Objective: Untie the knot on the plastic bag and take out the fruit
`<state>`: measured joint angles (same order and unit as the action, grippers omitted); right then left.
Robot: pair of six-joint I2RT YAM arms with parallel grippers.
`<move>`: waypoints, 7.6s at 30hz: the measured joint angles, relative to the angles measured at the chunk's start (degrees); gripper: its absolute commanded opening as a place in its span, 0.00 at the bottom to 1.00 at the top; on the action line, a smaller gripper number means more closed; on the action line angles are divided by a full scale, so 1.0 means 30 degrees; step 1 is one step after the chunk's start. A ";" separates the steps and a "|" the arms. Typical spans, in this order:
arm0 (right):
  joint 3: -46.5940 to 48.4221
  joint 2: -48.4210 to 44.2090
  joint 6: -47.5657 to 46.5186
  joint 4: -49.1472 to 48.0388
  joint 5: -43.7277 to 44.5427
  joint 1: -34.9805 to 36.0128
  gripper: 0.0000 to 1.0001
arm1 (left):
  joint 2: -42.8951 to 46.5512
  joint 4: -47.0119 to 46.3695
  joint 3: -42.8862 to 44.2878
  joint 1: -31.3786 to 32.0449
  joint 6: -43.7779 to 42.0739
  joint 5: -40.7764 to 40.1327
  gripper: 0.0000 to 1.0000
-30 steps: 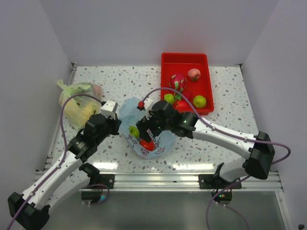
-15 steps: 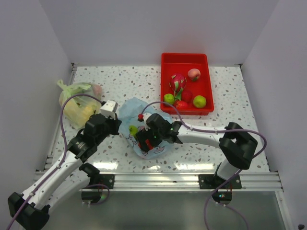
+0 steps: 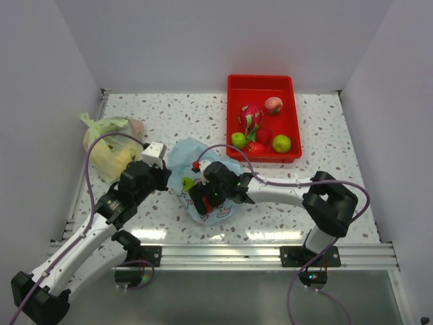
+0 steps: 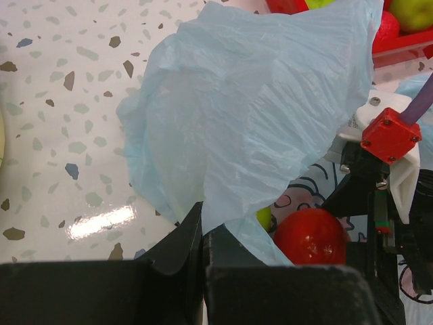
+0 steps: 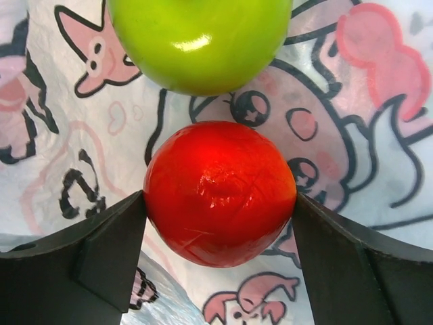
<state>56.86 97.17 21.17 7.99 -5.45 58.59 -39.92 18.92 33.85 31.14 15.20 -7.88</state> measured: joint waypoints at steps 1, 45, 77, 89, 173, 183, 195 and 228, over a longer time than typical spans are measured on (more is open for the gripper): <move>0.0000 -0.0073 -0.0058 0.0095 0.0102 0.0007 0.72 | 0.0000 0.0000 0.0000 0.0000 0.0000 0.0000 0.00; 0.4102 -0.2987 -0.3111 0.0284 0.7337 -1.4834 0.84 | -0.0073 0.0000 0.0000 0.0000 0.0007 0.0000 0.00; 0.4466 -0.7322 -0.1559 0.1304 -0.0117 -0.8291 0.93 | -0.0058 0.0000 0.0000 -0.0036 0.0000 0.0015 0.00; 0.0597 -0.5982 0.0678 -0.0801 -0.0517 -0.2798 0.91 | 0.0969 0.0619 0.0000 -0.0073 0.0583 -0.0087 0.00; 0.6113 -0.1362 -0.2069 -0.0488 0.7446 -1.4549 0.28 | 0.3490 0.4014 0.0000 -0.0087 0.4248 0.0641 0.00; 1.0163 0.3279 -0.1231 0.2244 0.7490 -1.5715 0.99 | 0.4080 0.4014 0.0000 -0.0087 0.4255 0.0619 0.00; 0.9260 -0.1770 -0.0903 0.4422 0.6317 -1.5693 0.99 | 0.5122 0.4240 0.0000 -0.0087 0.4823 -0.0401 0.00; 0.1217 -2.8582 -0.1902 1.1526 0.6309 -1.5679 0.99 | 0.9173 1.3478 0.9267 -0.0087 0.6513 -0.6798 1.00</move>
<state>60.51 11.42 15.46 42.57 13.47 11.55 -12.40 59.35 61.65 30.87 34.74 -28.27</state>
